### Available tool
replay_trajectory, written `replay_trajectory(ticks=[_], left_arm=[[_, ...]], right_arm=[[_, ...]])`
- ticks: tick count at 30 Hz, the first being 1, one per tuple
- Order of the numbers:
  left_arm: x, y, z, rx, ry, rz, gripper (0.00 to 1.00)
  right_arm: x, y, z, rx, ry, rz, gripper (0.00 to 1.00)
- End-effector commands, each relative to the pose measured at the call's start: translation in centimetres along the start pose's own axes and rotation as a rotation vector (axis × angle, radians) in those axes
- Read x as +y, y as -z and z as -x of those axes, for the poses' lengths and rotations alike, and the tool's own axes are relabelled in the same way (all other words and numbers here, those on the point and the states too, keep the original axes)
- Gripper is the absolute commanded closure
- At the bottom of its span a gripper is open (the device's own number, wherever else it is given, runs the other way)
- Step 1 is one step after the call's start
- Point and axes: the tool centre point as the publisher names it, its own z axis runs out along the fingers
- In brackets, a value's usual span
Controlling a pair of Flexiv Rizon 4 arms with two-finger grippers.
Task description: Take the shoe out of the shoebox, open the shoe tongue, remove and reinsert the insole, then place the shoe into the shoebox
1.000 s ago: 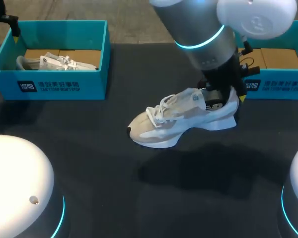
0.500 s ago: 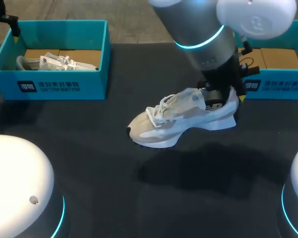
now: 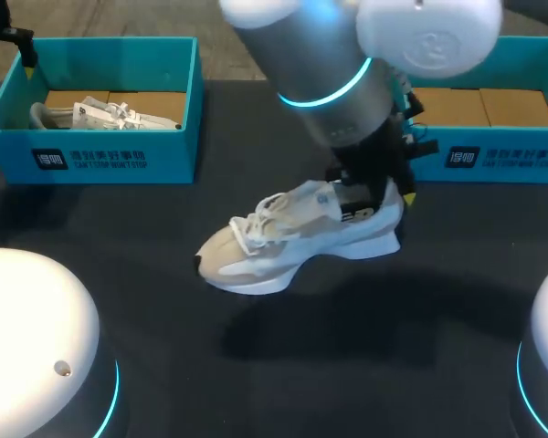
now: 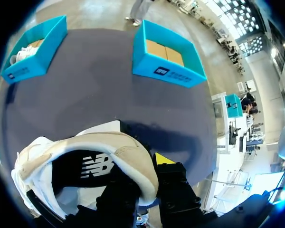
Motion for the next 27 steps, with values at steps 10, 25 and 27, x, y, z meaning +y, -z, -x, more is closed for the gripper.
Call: replay_trajectory(ticks=[10, 25, 27], left_arm=[[-0.1, 0.0, 0.0, 0.000, 0.000, 0.003, 0.00], [-0.1, 0.0, 0.0, 0.000, 0.000, 0.003, 0.00], [-0.1, 0.0, 0.0, 0.000, 0.000, 0.003, 0.00]], right_arm=[[0.2, -1.6, -3.6, 0.052, -0.101, -0.075, 1.00], [-1.3, -5.7, -7.3, 0.106, -0.232, -0.127, 1.00], [-1.3, -6.5, -7.6, 0.092, -0.250, -0.116, 1.00]])
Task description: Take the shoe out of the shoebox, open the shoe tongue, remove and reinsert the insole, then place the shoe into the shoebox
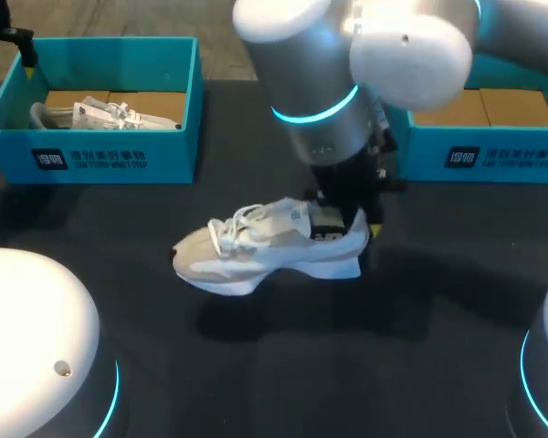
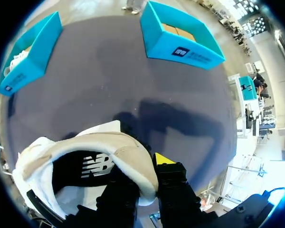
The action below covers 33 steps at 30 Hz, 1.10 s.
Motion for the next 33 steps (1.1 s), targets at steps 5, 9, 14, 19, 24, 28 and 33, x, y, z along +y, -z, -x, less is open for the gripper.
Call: replay_trajectory(ticks=[5, 9, 14, 19, 24, 28, 33], left_arm=[[-0.1, 0.0, 0.0, 0.000, 0.000, 0.003, 0.00], [-0.1, 0.0, 0.0, 0.000, 0.000, 0.003, 0.00], [-0.1, 0.0, 0.0, 0.000, 0.000, 0.003, 0.00], [-0.1, 0.0, 0.0, 0.000, 0.000, 0.003, 0.00], [-0.1, 0.0, 0.0, 0.000, 0.000, 0.003, 0.00], [-0.1, 0.0, 0.0, 0.000, 0.000, 0.003, 0.00], [-0.1, 0.0, 0.0, 0.000, 0.000, 0.003, 0.00]], right_arm=[[-0.6, -3.4, -1.7, -0.032, -0.234, 0.005, 1.00], [-0.4, -4.8, -2.4, -0.036, -0.272, 0.005, 1.00], [-0.2, -6.6, -3.4, -0.047, -0.308, 0.000, 1.00], [0.1, -7.8, -4.3, -0.053, -0.338, -0.014, 1.00], [0.5, -9.2, -5.0, -0.072, -0.423, -0.005, 1.00], [0.9, -10.1, -5.2, -0.082, -0.474, 0.010, 1.00], [1.2, -11.0, -4.8, -0.103, -0.524, 0.017, 1.00]])
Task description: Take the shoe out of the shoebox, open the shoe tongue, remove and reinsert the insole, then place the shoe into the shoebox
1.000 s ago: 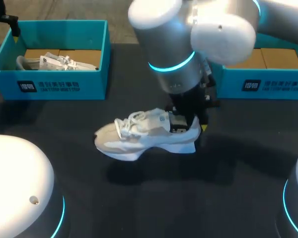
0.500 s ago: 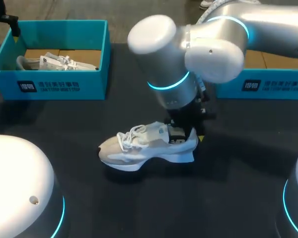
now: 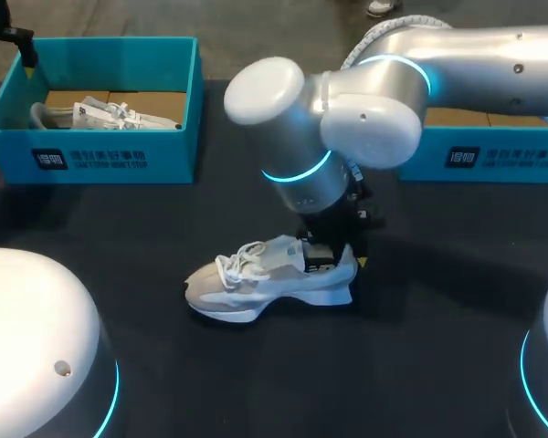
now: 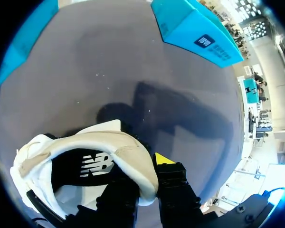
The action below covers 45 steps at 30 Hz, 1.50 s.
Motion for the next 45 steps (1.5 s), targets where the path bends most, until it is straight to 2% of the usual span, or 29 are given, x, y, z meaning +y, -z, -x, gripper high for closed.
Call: replay_trajectory(ticks=[1, 13, 16, 17, 27, 33, 37, 43, 45], left_arm=[[-0.1, 0.0, 0.0, 0.000, 0.000, 0.003, 0.00], [-0.1, 0.0, 0.0, 0.000, 0.000, 0.003, 0.00], [-0.1, 0.0, 0.0, 0.000, 0.000, 0.003, 0.00], [-0.1, 0.0, 0.0, 0.000, 0.000, 0.003, 0.00], [-0.1, 0.0, 0.0, 0.000, 0.000, 0.003, 0.00], [-0.1, 0.0, 0.0, 0.000, 0.000, 0.003, 0.00], [-0.1, 0.0, 0.0, 0.000, 0.000, 0.003, 0.00], [-0.1, 0.0, 0.0, 0.000, 0.000, 0.003, 0.00], [-0.1, 0.0, 0.0, 0.000, 0.000, 0.003, 0.00]], right_arm=[[-0.4, -0.6, -0.8, -0.035, -0.570, 0.003, 1.00], [-0.5, -0.9, -0.7, -0.028, -0.583, -0.020, 1.00], [-0.7, -0.3, -0.4, -0.026, -0.586, -0.021, 0.43], [-0.8, 0.0, -0.3, -0.023, -0.587, -0.018, 0.00], [-2.0, 3.3, 1.1, 0.081, -0.596, -0.004, 0.00], [-2.2, 5.3, 1.3, 0.194, -0.496, -0.025, 0.00], [-2.3, 7.5, 1.2, 0.285, -0.338, 0.043, 0.00], [-1.9, 10.0, 0.9, 0.439, -0.027, 0.224, 0.00], [-1.8, 10.9, 1.1, 0.501, 0.082, 0.315, 0.00]])
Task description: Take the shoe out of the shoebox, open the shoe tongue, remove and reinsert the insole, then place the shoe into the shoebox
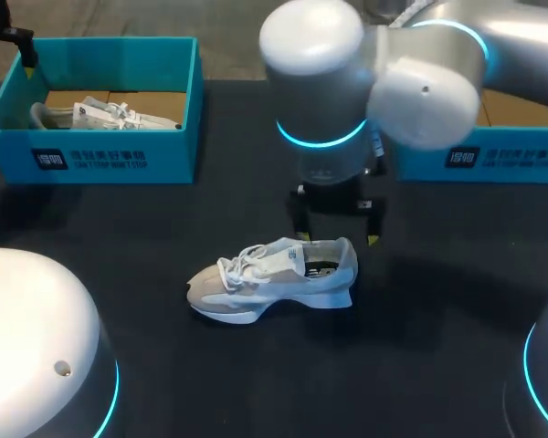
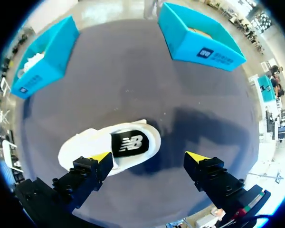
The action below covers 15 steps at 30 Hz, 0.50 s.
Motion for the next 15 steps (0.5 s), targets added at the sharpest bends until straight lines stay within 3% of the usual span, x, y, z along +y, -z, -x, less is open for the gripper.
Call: replay_trajectory(ticks=[1, 5, 15], left_arm=[[-0.1, 0.0, 0.0, 0.000, 0.000, 0.003, 0.00], [-0.1, 0.0, 0.0, 0.000, 0.000, 0.003, 0.00], [-0.1, 0.0, 0.0, 0.000, 0.000, 0.003, 0.00]], right_arm=[[-0.6, 2.0, 0.8, 0.236, 0.180, 0.220, 0.00], [-0.2, 3.5, 0.5, 0.210, 0.339, 0.317, 0.00], [0.1, 3.6, 0.4, 0.175, 0.348, 0.320, 0.00]])
